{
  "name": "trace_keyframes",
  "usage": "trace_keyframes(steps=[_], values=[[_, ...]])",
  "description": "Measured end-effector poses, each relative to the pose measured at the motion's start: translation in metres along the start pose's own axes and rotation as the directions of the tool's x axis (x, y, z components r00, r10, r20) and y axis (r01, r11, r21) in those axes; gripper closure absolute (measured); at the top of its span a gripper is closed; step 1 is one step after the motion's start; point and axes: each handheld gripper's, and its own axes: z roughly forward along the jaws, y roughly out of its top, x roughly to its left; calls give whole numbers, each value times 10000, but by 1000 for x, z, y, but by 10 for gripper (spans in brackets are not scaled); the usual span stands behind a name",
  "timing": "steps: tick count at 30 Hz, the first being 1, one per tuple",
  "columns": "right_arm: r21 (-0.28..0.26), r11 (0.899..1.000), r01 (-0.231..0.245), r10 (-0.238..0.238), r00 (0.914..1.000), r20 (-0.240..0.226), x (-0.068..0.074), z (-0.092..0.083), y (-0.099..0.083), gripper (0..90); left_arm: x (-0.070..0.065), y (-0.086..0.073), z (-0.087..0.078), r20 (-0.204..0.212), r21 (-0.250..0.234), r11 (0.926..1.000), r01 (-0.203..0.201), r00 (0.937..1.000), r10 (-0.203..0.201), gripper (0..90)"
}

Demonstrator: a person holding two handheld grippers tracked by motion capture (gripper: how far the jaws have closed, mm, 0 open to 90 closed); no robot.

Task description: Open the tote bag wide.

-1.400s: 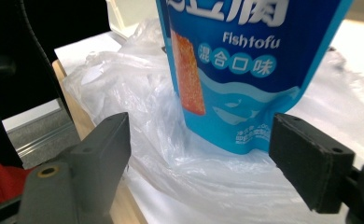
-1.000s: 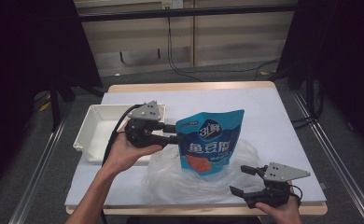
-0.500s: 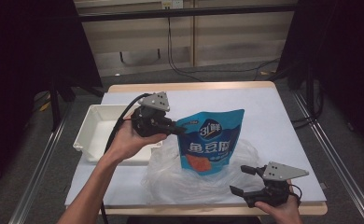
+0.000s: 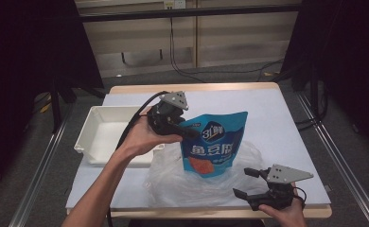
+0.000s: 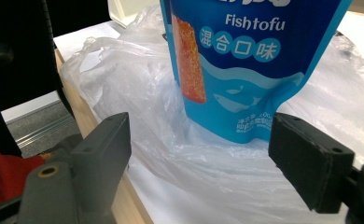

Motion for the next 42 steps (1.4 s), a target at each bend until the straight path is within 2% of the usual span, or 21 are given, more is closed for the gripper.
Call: trace_keyframes(steps=[3,4,5,12,16,18,20,25,32,36,38,42], values=[[-14,10000,26,-26,10000,-68,0,0,0,209,2,2,1,93,122,9999,-32,10000,31,880],[-19,10000,14,-14,10000,-62,0,0,0,209,2,3,1,152,340,9994,-105,9998,99,893],[-19,10000,7,-7,10000,-56,0,0,0,209,1,4,2,151,307,9995,1,9999,-5,892],[-35,10000,8,-8,10000,-8,0,0,0,209,3,8,8,361,804,9968,-24,9993,-5,796],[-23,10000,6,-6,10000,-28,0,0,0,209,7,9,16,789,662,9977,119,9967,-171,773],[-25,10000,13,-13,10000,-24,0,0,0,209,8,10,18,804,718,9974,116,9966,-173,758],[-17,10000,13,-13,10000,2,0,0,0,209,7,10,18,674,767,9970,89,9976,-141,790],[21,10000,-15,15,10000,43,0,0,0,211,6,13,21,662,981,9951,-80,9978,15,900],[13,10000,-9,9,10000,29,0,0,0,211,9,13,21,829,979,9949,-223,9965,142,900],[8,10000,-25,25,10000,58,0,0,0,211,7,14,21,779,948,9938,-589,9956,516,900],[-8,10000,-27,27,10000,30,-1,0,0,211,7,15,21,938,934,9938,-598,9943,510,900],[-16,10000,-40,40,10000,41,-1,0,0,211,6,21,23,967,911,9943,-555,9942,466,900]])
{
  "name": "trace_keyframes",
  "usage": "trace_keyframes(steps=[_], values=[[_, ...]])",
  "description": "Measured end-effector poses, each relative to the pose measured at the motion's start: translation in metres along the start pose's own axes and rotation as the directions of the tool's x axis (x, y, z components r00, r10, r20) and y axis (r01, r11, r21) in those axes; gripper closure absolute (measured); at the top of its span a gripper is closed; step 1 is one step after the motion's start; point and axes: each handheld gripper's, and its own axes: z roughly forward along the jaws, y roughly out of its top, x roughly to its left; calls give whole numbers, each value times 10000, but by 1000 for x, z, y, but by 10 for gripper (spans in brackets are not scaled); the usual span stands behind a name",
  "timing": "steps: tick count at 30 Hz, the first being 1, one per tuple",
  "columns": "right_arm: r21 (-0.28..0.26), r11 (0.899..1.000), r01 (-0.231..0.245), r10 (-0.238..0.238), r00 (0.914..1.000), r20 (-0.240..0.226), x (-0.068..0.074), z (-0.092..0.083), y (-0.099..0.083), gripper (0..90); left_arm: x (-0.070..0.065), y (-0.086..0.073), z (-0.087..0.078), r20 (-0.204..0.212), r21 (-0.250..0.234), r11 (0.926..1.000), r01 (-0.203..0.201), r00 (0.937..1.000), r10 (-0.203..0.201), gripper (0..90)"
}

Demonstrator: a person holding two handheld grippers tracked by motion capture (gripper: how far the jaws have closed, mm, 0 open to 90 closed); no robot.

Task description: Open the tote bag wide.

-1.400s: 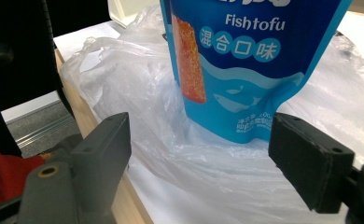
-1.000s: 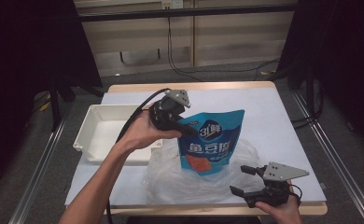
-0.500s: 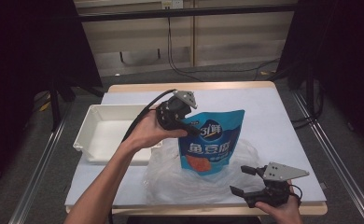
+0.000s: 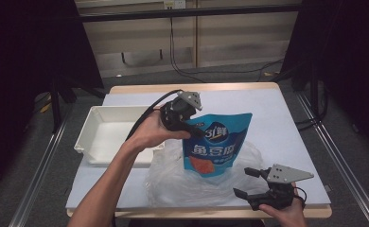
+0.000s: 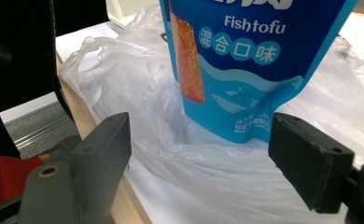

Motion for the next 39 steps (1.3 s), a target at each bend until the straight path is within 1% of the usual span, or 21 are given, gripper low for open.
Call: trace_keyframes(steps=[2,3,6,7,10,11,12,14,15,19,23,26,27,30,31,32,33,35,36,38,39], values=[[-43,10000,25,-25,10000,-10,0,0,0,211,0,3,1,-21,-12,10000,11,10000,-11,900],[-26,10000,-4,4,10000,-2,0,0,0,210,0,4,1,-102,-27,9999,171,9998,-171,900],[34,10000,-50,50,10000,64,-1,0,0,211,1,9,2,-68,17,9998,201,9998,-201,900],[20,10000,-39,39,10000,60,-1,0,-1,211,2,10,2,-77,-80,9994,326,9994,-326,900],[-51,10000,-23,24,10000,22,-1,-1,0,211,5,11,2,130,-189,9989,419,9990,-416,900],[-49,10000,-29,29,10000,19,-1,-1,0,210,4,12,2,238,-212,9992,338,9992,-333,900],[-43,10000,-44,45,10000,21,-1,-2,-1,210,4,13,2,200,-171,9995,253,9995,-249,900],[-55,10000,-31,31,10000,30,-1,-2,-1,209,3,16,2,272,-203,9996,198,9994,-193,900],[-101,9999,-50,50,10000,8,-1,-2,-1,209,3,17,2,226,-263,9993,259,9994,-253,900],[-229,9997,-19,18,10000,-52,-1,-4,0,202,3,22,-6,221,-409,9991,146,9997,-137,900],[-394,9992,34,-35,10000,-25,0,-5,0,179,0,29,-16,-10,-653,9979,43,10000,-44,900],[-554,9983,178,-176,9998,36,0,-7,1,158,-2,32,-22,-24,-716,9974,-23,10000,21,900],[-581,9982,156,-151,9999,81,1,-7,1,154,-3,32,-24,-50,-783,9969,15,10000,-19,900],[-828,9964,166,-141,9994,313,1,-9,2,112,-3,34,-31,-19,-893,9960,-66,10000,65,900],[-892,9959,166,-139,9994,307,1,-9,2,112,-4,34,-31,-43,-949,9955,-88,10000,84,900],[-915,9957,133,-104,9994,317,1,-10,2,110,-4,35,-33,-101,-891,9959,-133,9999,125,900],[-944,9954,142,-111,9994,337,1,-10,2,104,-5,35,-35,-11,-901,9959,-85,10000,85,900],[-906,9958,147,-115,9993,359,1,-9,1,102,-7,36,-37,-212,-829,9965,-65,9998,48,900],[-872,9961,142,-111,9993,360,1,-9,1,102,-7,37,-40,-171,-774,9970,13,9999,-26,900],[-879,9959,202,-173,9993,335,1,-8,1,102,-7,37,-44,-175,-752,9971,-64,9998,51,900],[-878,9959,196,-168,9993,328,1,-8,1,103,-6,36,-47,-206,-824,9966,11,9998,-28,900]])
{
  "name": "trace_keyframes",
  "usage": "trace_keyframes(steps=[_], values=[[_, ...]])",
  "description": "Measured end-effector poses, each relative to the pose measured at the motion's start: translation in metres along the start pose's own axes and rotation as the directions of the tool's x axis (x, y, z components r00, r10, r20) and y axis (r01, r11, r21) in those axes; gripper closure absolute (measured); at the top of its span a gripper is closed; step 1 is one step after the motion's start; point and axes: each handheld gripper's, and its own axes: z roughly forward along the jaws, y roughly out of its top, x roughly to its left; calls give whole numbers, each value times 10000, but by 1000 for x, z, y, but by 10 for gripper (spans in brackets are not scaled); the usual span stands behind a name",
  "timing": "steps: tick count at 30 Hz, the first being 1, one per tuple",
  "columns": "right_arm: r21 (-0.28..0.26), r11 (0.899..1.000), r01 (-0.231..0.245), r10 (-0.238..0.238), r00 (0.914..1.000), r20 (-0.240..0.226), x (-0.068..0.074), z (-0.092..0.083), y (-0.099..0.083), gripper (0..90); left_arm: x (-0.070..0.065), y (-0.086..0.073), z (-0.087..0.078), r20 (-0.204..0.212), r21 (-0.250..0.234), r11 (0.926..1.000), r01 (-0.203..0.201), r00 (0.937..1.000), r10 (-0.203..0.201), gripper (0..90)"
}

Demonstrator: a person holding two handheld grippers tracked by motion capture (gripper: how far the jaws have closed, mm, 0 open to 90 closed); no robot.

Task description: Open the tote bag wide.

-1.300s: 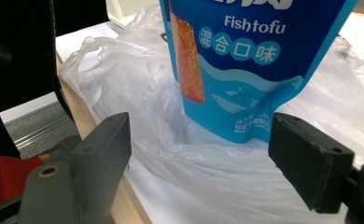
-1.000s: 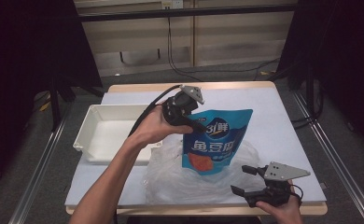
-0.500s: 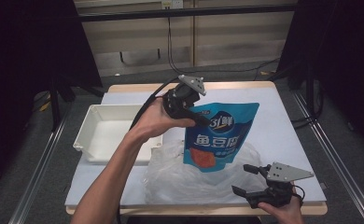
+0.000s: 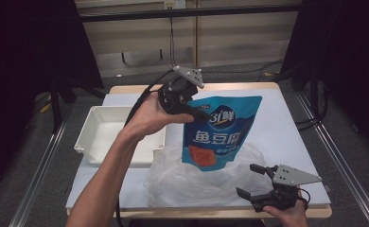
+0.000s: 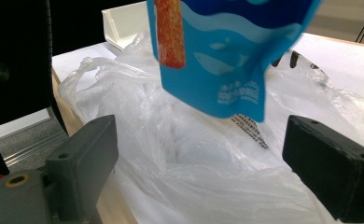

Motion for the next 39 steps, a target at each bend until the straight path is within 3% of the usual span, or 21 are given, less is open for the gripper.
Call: trace_keyframes(steps=[5,11,16,22,31,36,39], values=[[55,10000,-36,36,10000,-19,0,0,-1,103,4,-6,-15,74,-398,9991,143,9999,-140,900],[105,9999,-31,32,10000,-68,-1,1,-1,103,6,-5,-31,-233,-414,9990,139,9996,-149,900],[149,9999,-32,33,10000,-74,-1,2,-1,103,8,-5,-45,-378,-820,9965,180,9991,-212,900],[185,9998,-44,45,10000,-68,-1,2,-2,103,13,-9,-58,-178,-993,9947,277,9994,-296,900],[257,9997,-48,49,10000,-71,-1,3,-2,105,16,-13,-80,-545,-1349,9902,371,9975,-448,900],[263,9996,-58,61,9999,-113,-1,4,-3,105,25,-18,-94,-751,-1594,9846,713,9936,-842,900],[265,9996,-34,37,9999,-109,-1,4,-3,105,26,-20,-102,-901,-1657,9837,699,9922,-857,900]])
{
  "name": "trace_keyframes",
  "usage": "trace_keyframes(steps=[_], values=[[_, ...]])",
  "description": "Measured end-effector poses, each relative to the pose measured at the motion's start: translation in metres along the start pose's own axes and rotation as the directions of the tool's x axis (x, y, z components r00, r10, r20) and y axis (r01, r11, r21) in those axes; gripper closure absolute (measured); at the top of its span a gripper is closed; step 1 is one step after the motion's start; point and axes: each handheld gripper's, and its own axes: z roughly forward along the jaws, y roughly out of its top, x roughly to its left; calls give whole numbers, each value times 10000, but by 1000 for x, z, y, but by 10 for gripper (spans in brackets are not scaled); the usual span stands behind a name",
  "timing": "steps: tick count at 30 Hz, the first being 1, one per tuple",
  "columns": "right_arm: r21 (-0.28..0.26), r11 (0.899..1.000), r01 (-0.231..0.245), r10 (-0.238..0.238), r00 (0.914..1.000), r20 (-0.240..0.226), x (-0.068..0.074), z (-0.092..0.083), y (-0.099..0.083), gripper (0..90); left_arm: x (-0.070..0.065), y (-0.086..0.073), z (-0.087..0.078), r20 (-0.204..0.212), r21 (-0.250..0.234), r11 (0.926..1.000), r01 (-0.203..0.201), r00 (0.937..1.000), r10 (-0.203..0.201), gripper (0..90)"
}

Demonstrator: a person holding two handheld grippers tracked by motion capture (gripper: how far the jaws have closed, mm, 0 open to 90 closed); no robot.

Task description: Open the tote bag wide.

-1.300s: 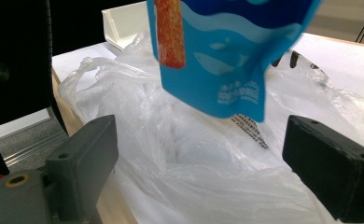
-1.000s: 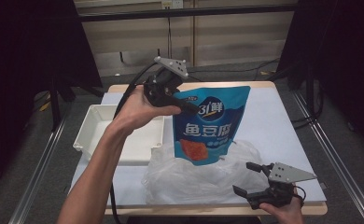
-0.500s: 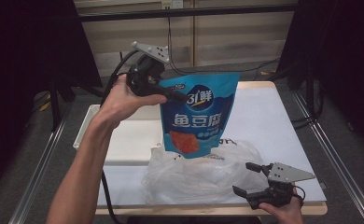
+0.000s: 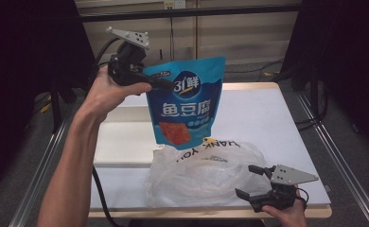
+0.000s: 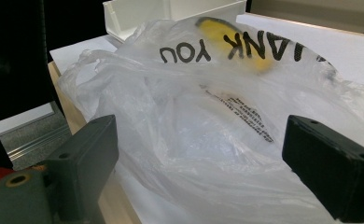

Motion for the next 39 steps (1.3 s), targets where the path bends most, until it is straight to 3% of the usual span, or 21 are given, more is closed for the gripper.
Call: trace_keyframes(steps=[3,8,13,18,22,25,31,39], values=[[9,10000,-15,15,10000,-26,0,1,0,105,4,-1,-7,-189,-146,9997,213,9996,-216,900],[23,10000,-1,1,10000,-14,0,0,0,105,8,-2,-19,-487,-236,9996,125,9987,-136,900],[11,10000,-65,65,10000,-34,0,1,0,105,17,-11,-31,-752,-239,9988,425,9962,-442,900],[94,9999,-106,106,9999,-80,0,2,-1,104,25,-20,-39,-1209,-267,9960,858,9887,-884,900],[107,9999,-60,62,9999,-148,1,3,-1,104,34,-26,-49,-1455,-37,9961,882,9855,-878,900],[106,9999,-85,87,9999,-149,1,2,-1,104,39,-31,-56,-1671,-126,9943,1056,9802,-1062,900],[139,9999,-58,61,9998,-167,1,3,-1,104,48,-41,-64,-1939,-204,9910,1322,9719,-1337,900],[218,9997,-77,82,9997,-247,1,4,-2,104,60,-56,-69,-2107,-97,9879,1547,9655,-1533,900]])
